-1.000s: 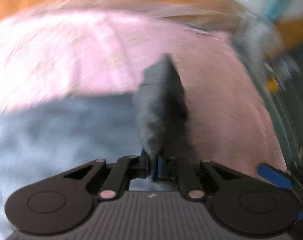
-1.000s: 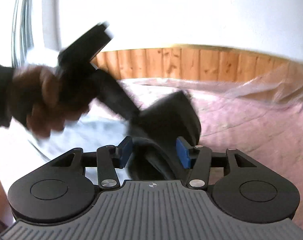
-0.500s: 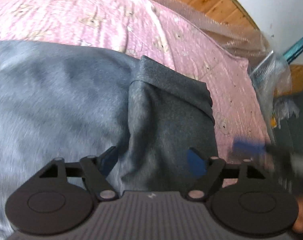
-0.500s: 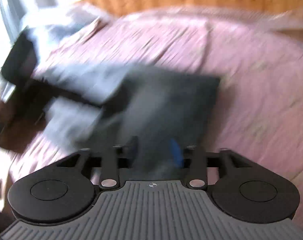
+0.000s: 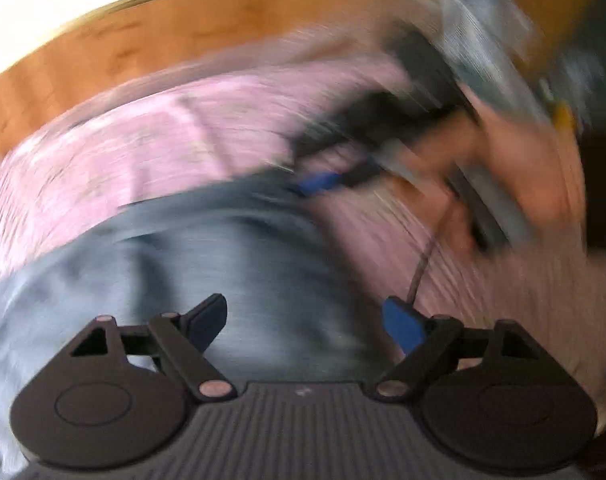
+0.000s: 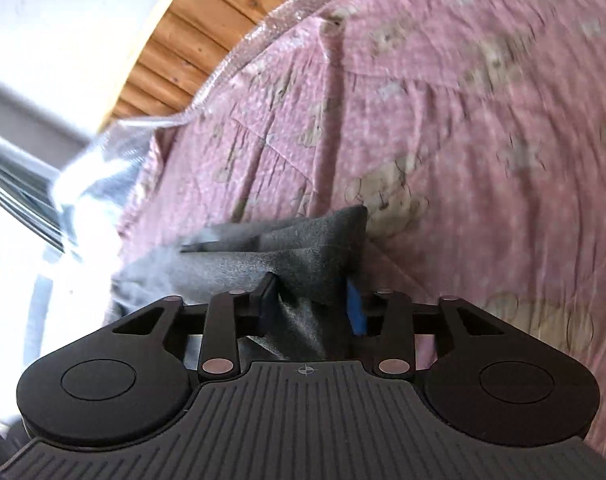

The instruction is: Fold clothes

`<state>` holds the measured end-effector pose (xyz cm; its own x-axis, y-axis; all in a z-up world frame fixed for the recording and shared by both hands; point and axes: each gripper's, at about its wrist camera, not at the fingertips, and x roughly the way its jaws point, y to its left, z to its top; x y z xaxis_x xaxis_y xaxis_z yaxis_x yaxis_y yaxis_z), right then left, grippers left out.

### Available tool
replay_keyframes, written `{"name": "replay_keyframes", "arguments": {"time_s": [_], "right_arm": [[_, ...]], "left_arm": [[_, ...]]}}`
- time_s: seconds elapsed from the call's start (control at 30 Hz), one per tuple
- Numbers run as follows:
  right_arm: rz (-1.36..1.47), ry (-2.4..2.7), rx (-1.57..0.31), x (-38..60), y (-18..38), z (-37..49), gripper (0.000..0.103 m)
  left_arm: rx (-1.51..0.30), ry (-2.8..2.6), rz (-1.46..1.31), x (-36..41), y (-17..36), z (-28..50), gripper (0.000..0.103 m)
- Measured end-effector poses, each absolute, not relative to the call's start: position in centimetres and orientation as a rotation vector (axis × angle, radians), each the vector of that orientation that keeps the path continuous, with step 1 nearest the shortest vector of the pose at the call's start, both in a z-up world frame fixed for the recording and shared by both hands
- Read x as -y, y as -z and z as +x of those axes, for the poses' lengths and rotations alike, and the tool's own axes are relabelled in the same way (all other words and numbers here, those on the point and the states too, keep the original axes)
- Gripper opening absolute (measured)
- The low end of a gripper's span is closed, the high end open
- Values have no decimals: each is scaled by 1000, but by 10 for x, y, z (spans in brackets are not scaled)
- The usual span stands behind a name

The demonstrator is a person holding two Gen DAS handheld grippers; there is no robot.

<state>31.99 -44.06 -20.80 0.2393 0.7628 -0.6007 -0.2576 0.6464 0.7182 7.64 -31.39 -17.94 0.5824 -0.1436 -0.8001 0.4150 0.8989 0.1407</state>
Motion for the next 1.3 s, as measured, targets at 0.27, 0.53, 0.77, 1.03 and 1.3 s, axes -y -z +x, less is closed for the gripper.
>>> {"name": "replay_keyframes", "arguments": {"time_s": [0.27, 0.53, 0.77, 1.03, 1.3], "right_arm": [[589, -795, -1113, 441, 213, 353, 5], [578, -810, -1114, 458, 196, 383, 12], [695, -1052, -1344, 424, 230, 340, 48], [884, -838, -1216, 442, 234, 374, 2], [434, -925, -1001, 448, 157, 353, 10]], "left_arm": [[-900, 237, 470, 343, 224, 73, 29], [-851, 154, 273, 323, 183, 70, 24], [-756, 183, 198, 311, 132, 52, 18], [-792, 212, 262, 322, 155, 20, 18], [-758, 231, 148, 300, 143, 8, 57]]}}
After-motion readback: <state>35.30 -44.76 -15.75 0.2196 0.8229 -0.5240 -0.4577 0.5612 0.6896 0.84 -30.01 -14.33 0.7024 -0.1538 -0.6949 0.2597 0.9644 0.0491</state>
